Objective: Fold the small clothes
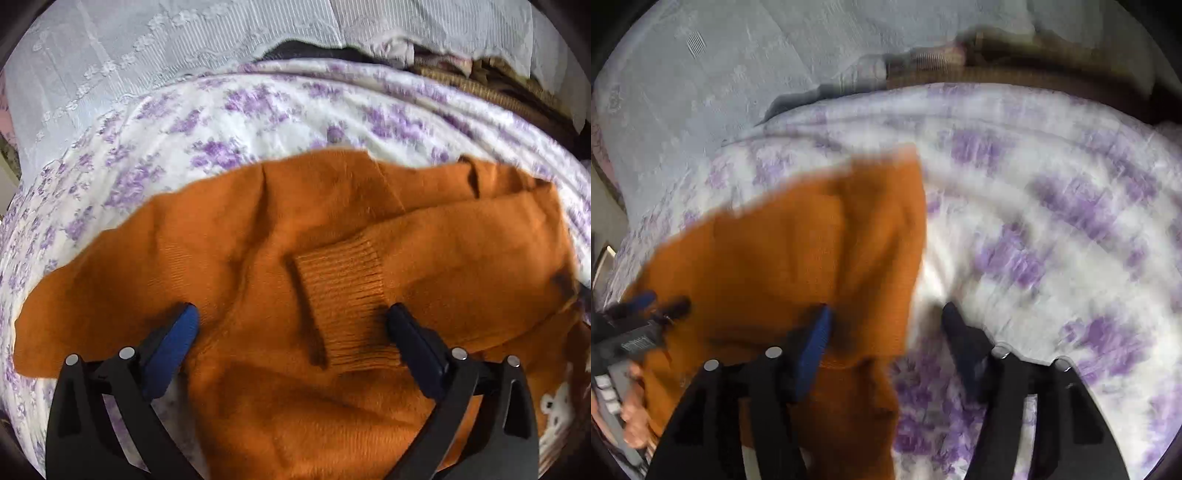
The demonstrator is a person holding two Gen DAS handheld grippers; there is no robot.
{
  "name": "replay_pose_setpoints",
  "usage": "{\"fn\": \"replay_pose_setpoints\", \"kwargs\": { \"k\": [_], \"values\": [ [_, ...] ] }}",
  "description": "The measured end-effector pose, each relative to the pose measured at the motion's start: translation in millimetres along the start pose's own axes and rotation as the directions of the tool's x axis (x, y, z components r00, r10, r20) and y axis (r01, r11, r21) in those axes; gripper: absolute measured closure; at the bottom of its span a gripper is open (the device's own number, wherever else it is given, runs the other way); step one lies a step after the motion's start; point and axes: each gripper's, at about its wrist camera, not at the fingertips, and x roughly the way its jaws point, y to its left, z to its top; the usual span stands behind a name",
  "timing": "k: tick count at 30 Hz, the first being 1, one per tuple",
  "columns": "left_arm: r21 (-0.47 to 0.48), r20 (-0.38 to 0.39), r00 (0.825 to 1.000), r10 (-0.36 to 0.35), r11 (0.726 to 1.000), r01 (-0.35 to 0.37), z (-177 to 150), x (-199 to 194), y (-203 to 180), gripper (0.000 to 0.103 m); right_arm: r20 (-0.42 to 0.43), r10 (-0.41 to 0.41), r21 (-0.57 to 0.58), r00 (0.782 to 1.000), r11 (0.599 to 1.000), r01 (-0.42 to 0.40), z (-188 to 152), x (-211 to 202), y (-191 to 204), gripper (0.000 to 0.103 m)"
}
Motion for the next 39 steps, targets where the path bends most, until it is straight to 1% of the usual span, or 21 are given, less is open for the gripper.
{"fn": "replay_pose_setpoints", "kwargs": {
  "k": [1,3,4,6,9,12,15,18,22,23,24,25,26,28,30,33,34,35,36,38,39],
  "values": [
    [-0.019,0.01,1.0,-0.006,1.0,0.007,-3,-6,4,0.004,0.027,0.023,0.029,0.999,0.999,-0.024,1,-11,-3,0.036],
    [-0.075,0.028,0.999,-0.041,0.996,0.043,-11,-22,19,0.004,0.129,0.028,0.077,0.991,0.996,-0.038,-5,-39,-11,0.017],
    [-0.093,0.035,0.998,-0.055,0.994,0.058,-15,-28,25,0.004,0.182,0.034,0.091,0.983,0.995,-0.051,-11,-51,-16,0.004],
    [-0.138,0.058,0.995,-0.079,0.987,0.087,-27,-46,46,0.004,0.207,0.01,0.119,0.978,0.992,-0.035,-20,-63,-27,0.003],
    [-0.195,0.076,0.992,-0.099,0.974,0.112,-50,-67,80,0.004,0.131,-0.009,0.159,0.991,0.987,-0.012,-36,-68,-49,0.003],
    [-0.274,0.026,0.991,-0.132,0.952,0.134,-78,-68,120,0.004,0.095,-0.093,0.175,0.991,0.982,0.075,-51,-78,-67,0.003],
    [-0.378,-0.014,0.983,-0.182,0.911,0.163,-100,-62,157,0.005,0.045,-0.204,0.079,0.978,0.977,0.2,-64,-79,-66,0.003],
    [-0.432,0.024,0.967,-0.253,0.87,0.239,-103,-62,175,0.005,-0.013,-0.242,0.016,0.97,0.97,0.242,-75,-73,-64,0.003],
    [-0.472,0.036,0.976,-0.213,0.858,0.204,-93,-56,185,0.004,-0.008,-0.248,-0.004,0.969,0.969,0.248,-79,-71,-62,0.003],
    [-0.493,0.038,0.978,-0.205,0.847,0.197,-90,-53,190,0.004,-0.005,-0.231,0.006,0.973,0.973,0.231,-78,-73,-64,0.003],
    [-0.525,0.041,0.978,-0.206,0.828,0.197,-84,-48,197,0.004,0.047,-0.193,0.045,0.98,0.981,0.191,-79,-86,-64,0.003],
    [-0.541,0.04,0.977,-0.208,0.818,0.196,-80,-43,202,0.004,0.172,-0.07,0.103,0.983,0.993,0.053,-79,-103,-62,0.003],
    [-0.554,0.038,0.977,-0.209,0.809,0.195,-75,-38,206,0.004,0.234,0.018,0.121,0.972,0.992,-0.047,-83,-119,-58,0.003],
    [-0.584,0.034,0.977,-0.211,0.789,0.191,-67,-28,216,0.005,0.229,0.21,0.074,0.951,0.97,-0.232,-70,-124,-31,0.003],
    [-0.603,0.046,0.976,-0.211,0.773,0.196,-62,-22,222,0.005,0.213,0.321,0.028,0.923,0.942,-0.334,-60,-116,-9,0.003],
    [-0.609,0.079,0.972,-0.223,0.761,0.224,-61,-20,227,0.005,0.27,0.351,-0.014,0.897,0.932,-0.361,-67,-101,6,0.003],
    [-0.607,0.085,0.97,-0.23,0.76,0.233,-62,-20,227,0.005,0.269,0.338,-0.026,0.902,0.939,-0.344,-71,-93,8,0.003],
    [-0.604,0.09,0.968,-0.236,0.76,0.241,-62,-20,228,0.005,0.208,0.316,-0.026,0.926,0.948,-0.317,-74,-77,12,0.003],
    [-0.608,0.095,0.964,-0.246,0.753,0.252,-63,-21,230,0.006,0.165,0.323,-0.013,0.932,0.945,-0.326,-72,-71,12,0.003],
    [-0.628,0.105,0.959,-0.262,0.731,0.268,-71,-26,236,0.019,0.196,0.31,0.027,0.93,0.946,-0.322,-64,-75,8,0.003],
    [-0.638,0.114,0.957,-0.268,0.719,0.277,-75,-28,241,0.02,0.215,0.29,0.042,0.933,0.951,-0.306,-57,-80,8,0.003]
  ]
}}
